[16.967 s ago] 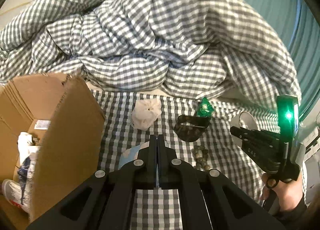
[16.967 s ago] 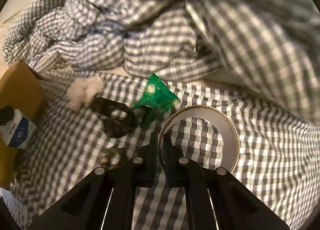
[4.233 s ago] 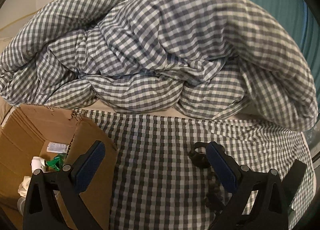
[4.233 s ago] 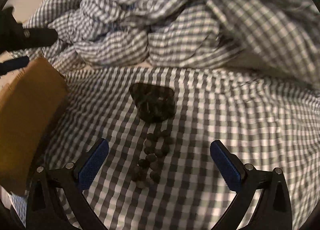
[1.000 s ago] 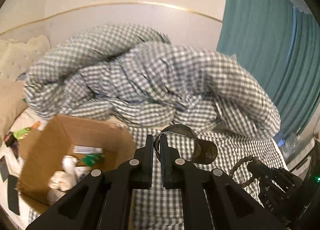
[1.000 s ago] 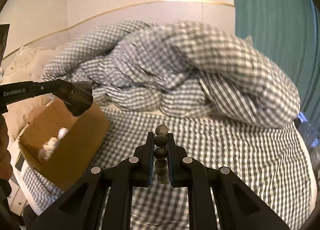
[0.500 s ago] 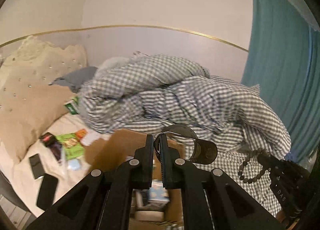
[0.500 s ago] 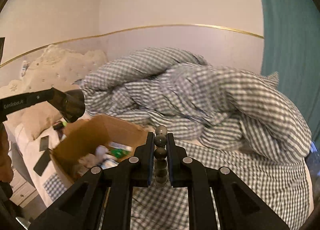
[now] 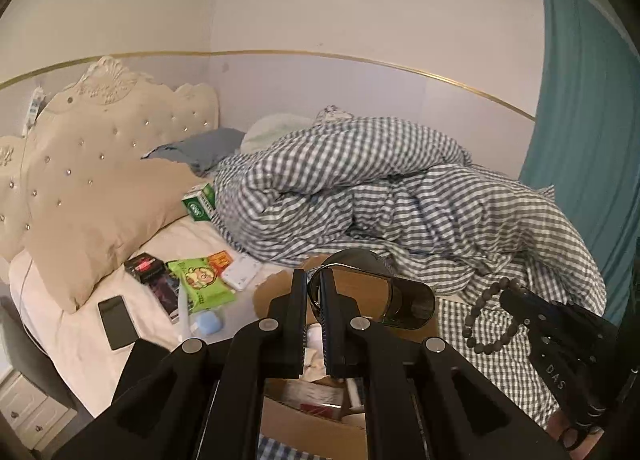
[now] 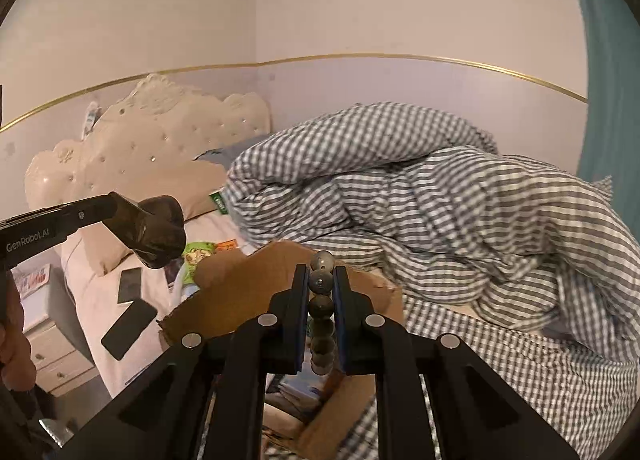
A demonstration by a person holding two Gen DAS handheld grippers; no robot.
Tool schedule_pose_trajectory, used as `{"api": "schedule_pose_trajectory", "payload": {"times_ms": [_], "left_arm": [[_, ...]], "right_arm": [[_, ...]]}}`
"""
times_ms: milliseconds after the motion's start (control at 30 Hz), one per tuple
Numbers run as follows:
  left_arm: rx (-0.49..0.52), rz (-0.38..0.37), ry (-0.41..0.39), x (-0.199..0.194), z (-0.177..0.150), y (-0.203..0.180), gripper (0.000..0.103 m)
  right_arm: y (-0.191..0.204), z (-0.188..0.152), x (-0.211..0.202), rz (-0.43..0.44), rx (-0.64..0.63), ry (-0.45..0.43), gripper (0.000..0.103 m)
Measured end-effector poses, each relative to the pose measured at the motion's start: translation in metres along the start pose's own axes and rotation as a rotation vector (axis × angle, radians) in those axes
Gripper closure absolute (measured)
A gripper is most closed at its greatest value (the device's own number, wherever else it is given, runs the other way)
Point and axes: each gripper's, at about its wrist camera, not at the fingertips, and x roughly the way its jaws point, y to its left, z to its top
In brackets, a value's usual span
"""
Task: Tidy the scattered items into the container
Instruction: 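Release the beads from the right gripper while the left releases the hair clip into the box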
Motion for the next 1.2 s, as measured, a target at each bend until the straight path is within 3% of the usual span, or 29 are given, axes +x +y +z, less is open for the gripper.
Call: {"api": "schedule_pose_trajectory", "payload": {"times_ms": [367,400,433,500,533,667,1067,1133,1200], "left_arm": [[-0.016,0.007,0.079,0.053,-0.019,0.021,0.097],[-0.015,0.007,0.088,0.06,-0.021,0.021,0.097],[-0.014,0.008,0.093,0.064,-0.023,0.021,0.097],[-0.011,0.011,0.106,0.072,-0.028,0.02,0.097],[-0.012,0.008,0.112,0.076,-0.03,0.019,0.097],[-0.01,-0.002,0.131,0.086,-0.036,0.015,0.097],[0.009,-0.021,0.18,0.104,-0.044,-0.008,0.097],[0.005,-0.017,0.186,0.106,-0.044,-0.01,0.094],[0.002,-0.01,0.188,0.107,-0.043,-0.012,0.081]], "right_arm": [[0.022,-0.017,0.075,0.019,-0.041,0.093,0.092],[0.02,-0.019,0.078,0.015,-0.037,0.095,0.088],[0.018,-0.02,0.082,0.011,-0.034,0.101,0.08],[0.013,-0.021,0.086,0.0,-0.028,0.099,0.018],[0.011,-0.022,0.085,-0.015,-0.025,0.08,0.009],[0.001,-0.02,0.077,-0.071,-0.03,0.025,0.007],[-0.022,-0.031,0.066,-0.106,-0.001,0.036,0.007],[-0.027,-0.033,0.063,-0.113,0.004,0.037,0.007],[-0.031,-0.034,0.061,-0.12,0.01,0.039,0.007]]}}
